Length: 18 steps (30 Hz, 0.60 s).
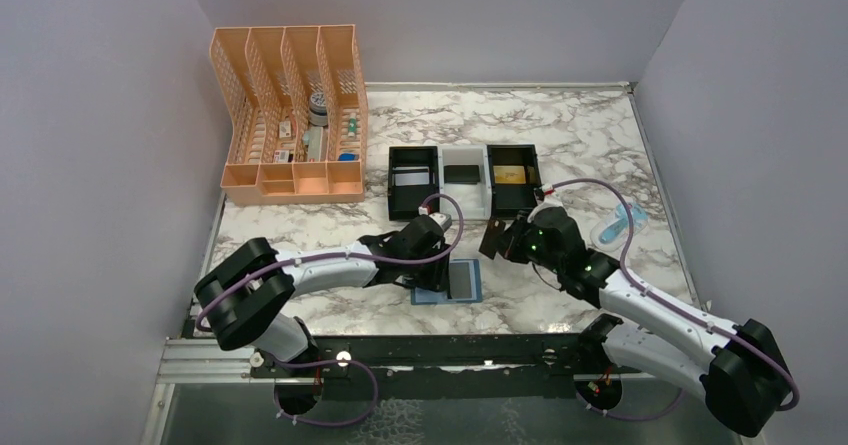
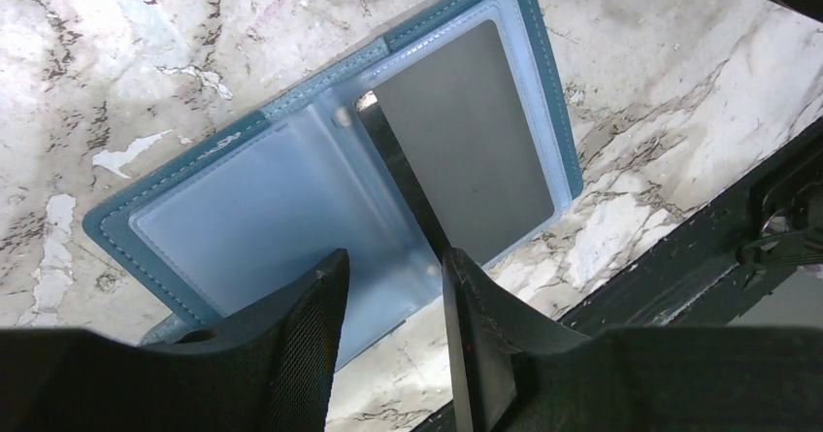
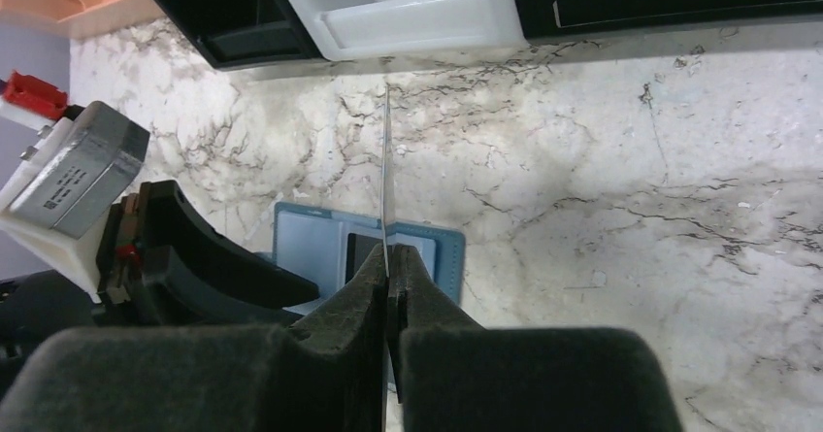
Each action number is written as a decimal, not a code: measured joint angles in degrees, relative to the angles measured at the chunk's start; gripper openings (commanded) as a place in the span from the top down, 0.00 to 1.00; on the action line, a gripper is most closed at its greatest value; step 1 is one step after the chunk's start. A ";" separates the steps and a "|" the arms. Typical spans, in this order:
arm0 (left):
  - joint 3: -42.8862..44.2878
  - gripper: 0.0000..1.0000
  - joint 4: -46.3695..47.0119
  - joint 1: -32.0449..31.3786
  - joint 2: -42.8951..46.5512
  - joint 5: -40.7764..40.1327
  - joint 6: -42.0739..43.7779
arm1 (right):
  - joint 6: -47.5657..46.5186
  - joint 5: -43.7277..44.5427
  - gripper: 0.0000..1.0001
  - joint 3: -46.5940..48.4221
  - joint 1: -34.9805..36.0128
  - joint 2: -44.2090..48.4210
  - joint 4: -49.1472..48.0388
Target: Take the credit cards out of the card holder
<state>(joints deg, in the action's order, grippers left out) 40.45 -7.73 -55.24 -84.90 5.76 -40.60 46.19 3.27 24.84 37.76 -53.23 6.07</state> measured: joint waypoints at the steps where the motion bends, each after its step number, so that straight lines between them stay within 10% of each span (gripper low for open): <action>1: 0.00 0.56 -0.04 -0.02 0.07 -0.24 0.02 | -0.11 0.28 0.99 0.00 0.00 -0.04 0.42; 18: 3.39 0.11 -8.79 0.59 8.31 -6.86 6.14 | -17.66 6.05 0.99 4.24 -0.26 2.38 0.85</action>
<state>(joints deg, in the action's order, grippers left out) 43.83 -16.51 -54.65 -76.60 -1.10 -34.46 28.53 9.32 29.08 37.50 -50.85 6.92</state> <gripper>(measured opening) 0.831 0.015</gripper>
